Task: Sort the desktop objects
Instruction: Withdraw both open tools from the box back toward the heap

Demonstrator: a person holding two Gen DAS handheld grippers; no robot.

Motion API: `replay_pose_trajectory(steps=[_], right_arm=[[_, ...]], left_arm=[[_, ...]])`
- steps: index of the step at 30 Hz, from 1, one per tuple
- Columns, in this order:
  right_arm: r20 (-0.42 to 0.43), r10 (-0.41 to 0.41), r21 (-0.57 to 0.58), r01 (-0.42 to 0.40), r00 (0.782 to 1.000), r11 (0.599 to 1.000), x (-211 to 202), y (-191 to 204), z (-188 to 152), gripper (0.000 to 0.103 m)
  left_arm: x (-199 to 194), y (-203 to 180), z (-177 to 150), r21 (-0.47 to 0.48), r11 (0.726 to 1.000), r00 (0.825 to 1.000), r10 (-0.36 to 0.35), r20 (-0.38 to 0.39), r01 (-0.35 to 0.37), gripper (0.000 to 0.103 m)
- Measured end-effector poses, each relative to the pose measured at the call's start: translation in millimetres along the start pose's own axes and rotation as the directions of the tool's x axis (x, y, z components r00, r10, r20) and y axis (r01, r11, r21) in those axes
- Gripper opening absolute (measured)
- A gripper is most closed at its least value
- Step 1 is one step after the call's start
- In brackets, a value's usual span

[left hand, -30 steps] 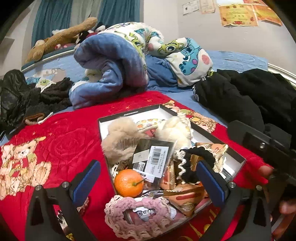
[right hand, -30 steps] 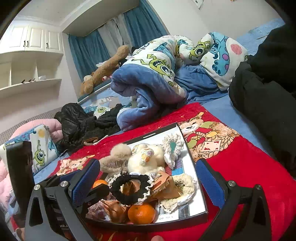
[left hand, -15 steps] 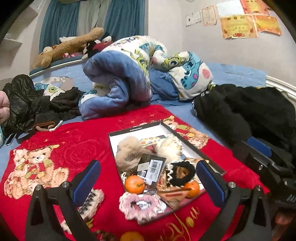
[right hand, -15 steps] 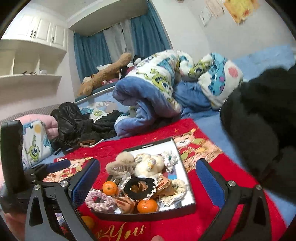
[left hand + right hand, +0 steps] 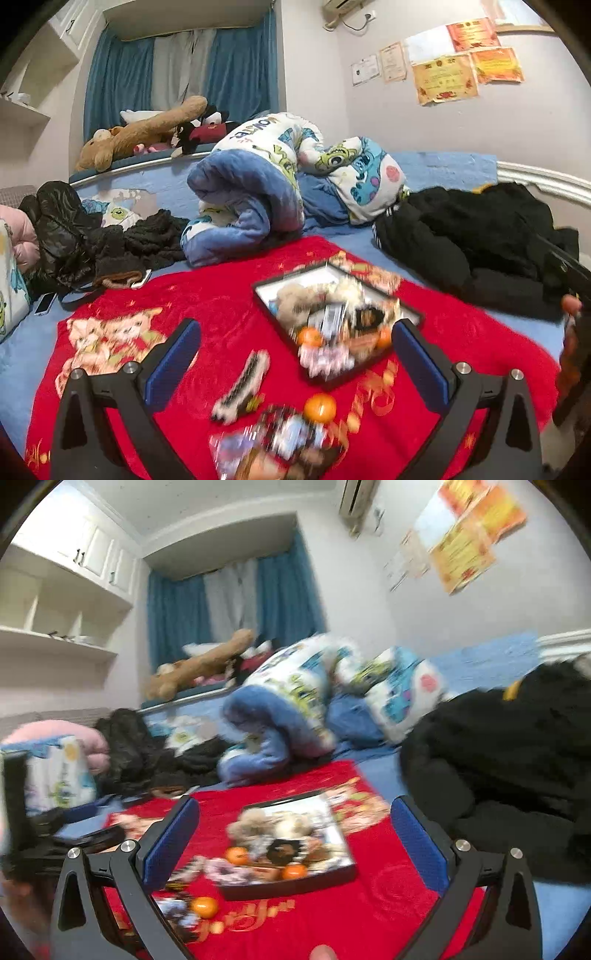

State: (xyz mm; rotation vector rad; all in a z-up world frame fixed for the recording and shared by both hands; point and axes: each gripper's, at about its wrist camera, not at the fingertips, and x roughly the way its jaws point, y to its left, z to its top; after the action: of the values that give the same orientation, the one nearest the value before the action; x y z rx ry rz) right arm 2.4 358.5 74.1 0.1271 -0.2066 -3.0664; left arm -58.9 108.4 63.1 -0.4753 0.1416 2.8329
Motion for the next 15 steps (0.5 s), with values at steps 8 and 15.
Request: replay_pose_trajectory(steps=[8,15], right_arm=[[-0.097,-0.026,-0.04,0.022,0.995,0.999,12,23,-71,0.103],[-0.261,-0.084,-0.03,0.079,0.962,0.996,49,19,-112,0.103]], left_arm=[[-13,0,-89,-0.009,0.995,0.995,0.097,-0.025,-0.097,0.103],[18,-5,-131,-0.085,0.995,0.99,0.04,-0.132,-0.051,0.103]])
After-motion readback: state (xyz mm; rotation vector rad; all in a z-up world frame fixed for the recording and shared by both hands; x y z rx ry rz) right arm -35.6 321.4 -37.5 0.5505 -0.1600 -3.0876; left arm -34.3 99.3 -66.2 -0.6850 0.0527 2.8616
